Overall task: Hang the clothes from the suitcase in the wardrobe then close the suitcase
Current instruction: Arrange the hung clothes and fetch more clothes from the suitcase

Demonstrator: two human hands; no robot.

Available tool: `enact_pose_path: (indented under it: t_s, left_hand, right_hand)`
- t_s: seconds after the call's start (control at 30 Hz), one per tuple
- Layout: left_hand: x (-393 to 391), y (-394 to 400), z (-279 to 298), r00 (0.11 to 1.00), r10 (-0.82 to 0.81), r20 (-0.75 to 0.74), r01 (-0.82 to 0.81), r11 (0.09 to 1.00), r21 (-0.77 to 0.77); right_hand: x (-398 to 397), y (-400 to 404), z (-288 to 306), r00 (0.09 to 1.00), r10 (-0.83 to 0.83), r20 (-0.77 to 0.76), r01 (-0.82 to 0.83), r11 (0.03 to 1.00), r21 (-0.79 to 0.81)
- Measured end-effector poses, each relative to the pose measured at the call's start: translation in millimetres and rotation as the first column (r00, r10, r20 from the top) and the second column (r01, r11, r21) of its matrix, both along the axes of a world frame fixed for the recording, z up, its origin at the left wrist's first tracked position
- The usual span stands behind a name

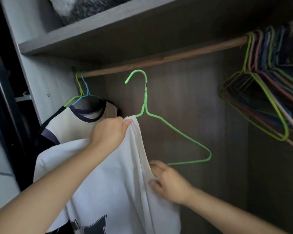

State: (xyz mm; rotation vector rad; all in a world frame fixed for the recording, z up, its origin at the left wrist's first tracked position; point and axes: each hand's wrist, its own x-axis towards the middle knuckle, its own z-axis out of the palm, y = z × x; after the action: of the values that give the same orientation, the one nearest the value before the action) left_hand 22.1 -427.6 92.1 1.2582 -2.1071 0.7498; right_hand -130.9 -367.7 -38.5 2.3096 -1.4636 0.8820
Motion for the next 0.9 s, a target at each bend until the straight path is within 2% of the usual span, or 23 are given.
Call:
enact_pose_path:
  t_s: [0.1,0.2,0.23,0.27,0.3,0.33,0.4,0.47,0.53,0.6,0.73,0.8,0.9]
  left_hand:
    - [8,-3,1,0.999,0.020,-0.030,-0.019,0.999,0.028]
    - [21,-11,6,0.994,0.035,-0.101,-0.033,0.999,0.023]
    - [25,-10,9,0.993,0.041,-0.110,-0.039,0.999,0.025]
    - [29,-12,11,0.992,0.050,-0.118,-0.047,0.999,0.024]
    - [33,-13,11,0.990,0.058,-0.129,-0.055,0.998,0.027]
    - [37,-15,13,0.989,0.070,-0.134,-0.066,0.997,0.030]
    - [46,-18,16,0.979,0.071,-0.192,-0.058,0.996,0.073]
    - [53,-17,19,0.945,0.040,-0.324,0.013,0.987,0.161]
    - [56,-14,20,0.900,0.004,-0.436,0.105,0.969,0.225]
    - [56,-12,19,0.874,-0.017,-0.485,0.160,0.954,0.254]
    - [54,-9,17,0.812,-0.035,-0.583,0.218,0.944,0.247]
    - [54,-8,14,0.778,-0.047,-0.627,0.252,0.937,0.242]
    - [53,-9,6,0.781,-0.039,-0.623,0.262,0.927,0.270]
  right_hand:
    - [0,-2,0,0.960,0.062,0.275,-0.045,0.997,-0.069]
    - [-8,6,13,0.887,0.163,0.433,-0.112,0.984,-0.142]
    - [-11,9,20,0.836,0.140,0.531,-0.074,0.987,-0.144]
    - [-15,9,26,0.739,0.120,0.662,-0.072,0.992,-0.099]
    - [-21,8,33,0.647,0.055,0.760,-0.078,0.997,-0.005]
    - [-29,7,40,0.593,0.004,0.806,-0.105,0.992,0.072]
    - [-47,9,49,0.607,-0.069,0.792,-0.070,0.988,0.139]
    - [-62,15,52,0.610,-0.072,0.789,0.034,0.997,0.064]
    - [-71,21,53,0.557,-0.021,0.830,0.131,0.989,-0.063]
    - [-75,28,57,0.516,0.038,0.856,0.206,0.964,-0.167]
    - [-79,33,59,0.481,0.041,0.876,0.300,0.931,-0.208]
    - [-81,38,62,0.496,-0.028,0.868,0.345,0.923,-0.167]
    - [-88,46,66,0.603,-0.164,0.781,0.391,0.914,-0.110]
